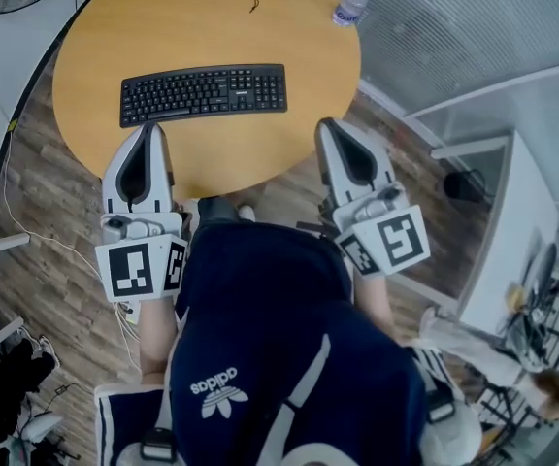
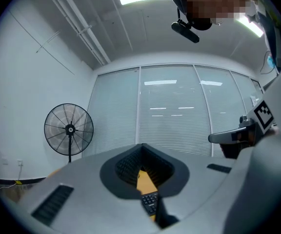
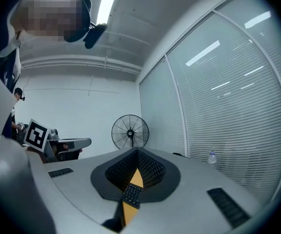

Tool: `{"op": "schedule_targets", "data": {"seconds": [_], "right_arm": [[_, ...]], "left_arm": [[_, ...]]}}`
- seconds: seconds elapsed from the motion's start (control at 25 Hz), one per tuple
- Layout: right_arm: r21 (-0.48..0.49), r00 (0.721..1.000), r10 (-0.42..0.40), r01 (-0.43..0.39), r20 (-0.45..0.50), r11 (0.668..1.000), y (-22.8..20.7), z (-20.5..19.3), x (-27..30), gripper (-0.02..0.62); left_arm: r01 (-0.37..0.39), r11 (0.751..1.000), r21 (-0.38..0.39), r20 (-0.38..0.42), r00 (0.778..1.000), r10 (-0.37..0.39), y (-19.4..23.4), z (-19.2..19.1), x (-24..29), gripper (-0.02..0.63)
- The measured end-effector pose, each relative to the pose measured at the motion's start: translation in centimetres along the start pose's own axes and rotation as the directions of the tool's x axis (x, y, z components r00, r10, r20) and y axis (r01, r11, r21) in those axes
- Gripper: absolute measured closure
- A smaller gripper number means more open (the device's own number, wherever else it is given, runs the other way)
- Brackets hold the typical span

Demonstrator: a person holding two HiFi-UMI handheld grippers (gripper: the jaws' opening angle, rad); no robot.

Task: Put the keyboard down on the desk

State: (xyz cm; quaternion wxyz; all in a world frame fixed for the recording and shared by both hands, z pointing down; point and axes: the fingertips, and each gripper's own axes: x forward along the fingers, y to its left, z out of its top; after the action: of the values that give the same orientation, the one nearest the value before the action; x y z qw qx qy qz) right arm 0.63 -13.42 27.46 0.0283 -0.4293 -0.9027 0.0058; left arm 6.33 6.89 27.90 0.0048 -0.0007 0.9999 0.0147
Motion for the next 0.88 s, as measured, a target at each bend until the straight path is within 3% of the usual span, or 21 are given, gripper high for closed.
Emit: {"op": "schedule_targets", "data": {"seconds": [0.36,0.64,0.88], "right_arm": [[-0.039,0.999,0.038,-0.039,-0.030,0.998,1.1,-0.7,-0.7,0.592],[-0.051,0.999,0.030,-0.031,-0.023,0.998,0.8,-0.3,-0.8,0.592],[-0.034,1.000,0.019,-0.019,-0.014,0.999,0.3,-0.4,-1.1,0.592]], "left_arm": [[-0.016,1.000,0.014,0.007,1.000,0.015,-0.5,0.4,-1.2,0.604],[0.029,0.998,0.058,0.000,1.000,-0.029,-1.7,0.8,-0.7,0.604],[0.021,0.998,0.064,-0.010,1.000,-0.021,-2.0,0.9,-0.4,0.603]]}}
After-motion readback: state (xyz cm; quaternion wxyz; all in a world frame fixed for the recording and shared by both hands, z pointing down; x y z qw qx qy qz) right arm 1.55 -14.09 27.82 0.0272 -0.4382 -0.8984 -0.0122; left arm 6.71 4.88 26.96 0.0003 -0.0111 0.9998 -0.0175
